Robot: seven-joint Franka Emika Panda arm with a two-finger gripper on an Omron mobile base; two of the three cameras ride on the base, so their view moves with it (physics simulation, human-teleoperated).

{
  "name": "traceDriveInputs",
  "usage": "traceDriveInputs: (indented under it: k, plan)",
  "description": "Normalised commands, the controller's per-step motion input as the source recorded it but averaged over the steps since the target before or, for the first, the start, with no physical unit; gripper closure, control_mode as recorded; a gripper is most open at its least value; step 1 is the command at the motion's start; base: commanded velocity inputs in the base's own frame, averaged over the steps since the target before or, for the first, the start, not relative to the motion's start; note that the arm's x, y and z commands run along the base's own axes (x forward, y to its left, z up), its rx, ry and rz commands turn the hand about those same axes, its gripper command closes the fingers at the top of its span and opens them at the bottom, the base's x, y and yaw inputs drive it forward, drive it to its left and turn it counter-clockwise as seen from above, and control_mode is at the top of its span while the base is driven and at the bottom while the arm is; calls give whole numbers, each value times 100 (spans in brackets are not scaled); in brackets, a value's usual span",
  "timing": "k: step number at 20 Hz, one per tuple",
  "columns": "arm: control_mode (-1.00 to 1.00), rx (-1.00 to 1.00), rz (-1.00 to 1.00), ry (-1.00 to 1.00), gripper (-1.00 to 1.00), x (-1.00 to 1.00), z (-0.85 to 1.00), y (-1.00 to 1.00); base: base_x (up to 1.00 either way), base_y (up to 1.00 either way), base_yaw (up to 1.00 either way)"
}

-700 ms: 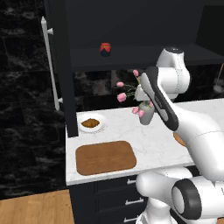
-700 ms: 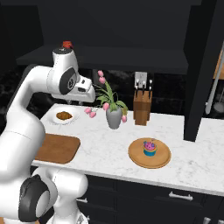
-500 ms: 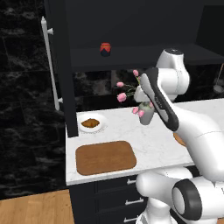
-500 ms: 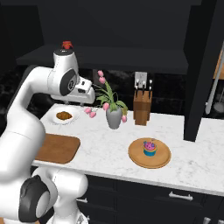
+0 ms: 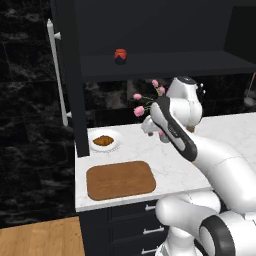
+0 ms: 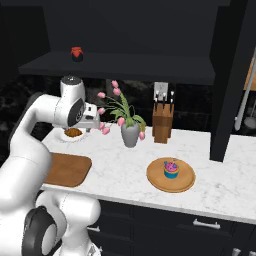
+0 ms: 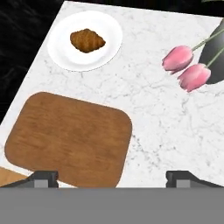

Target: From the different types of pastries on the counter, select a croissant and place it on the cutting board. Then retrieve a jar of jam from the cabinet and place it alongside the croissant on the cutting board.

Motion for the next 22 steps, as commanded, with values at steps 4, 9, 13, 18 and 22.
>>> traceDriveInputs:
  k: [4, 9, 13, 18, 22]
  plan:
    - [-100, -7, 3, 0, -100, 64, -13, 68, 0, 0, 0]
    - [-100, -3, 0, 0, -100, 88, -15, 58, 0, 0, 0]
    - [-100, 0, 2, 0, -100, 92, -12, 45, 0, 0, 0]
    - [-100, 0, 15, 0, -100, 59, -53, 52, 0, 0, 0]
    - [-100, 0, 26, 2, -100, 36, -70, 52, 0, 0, 0]
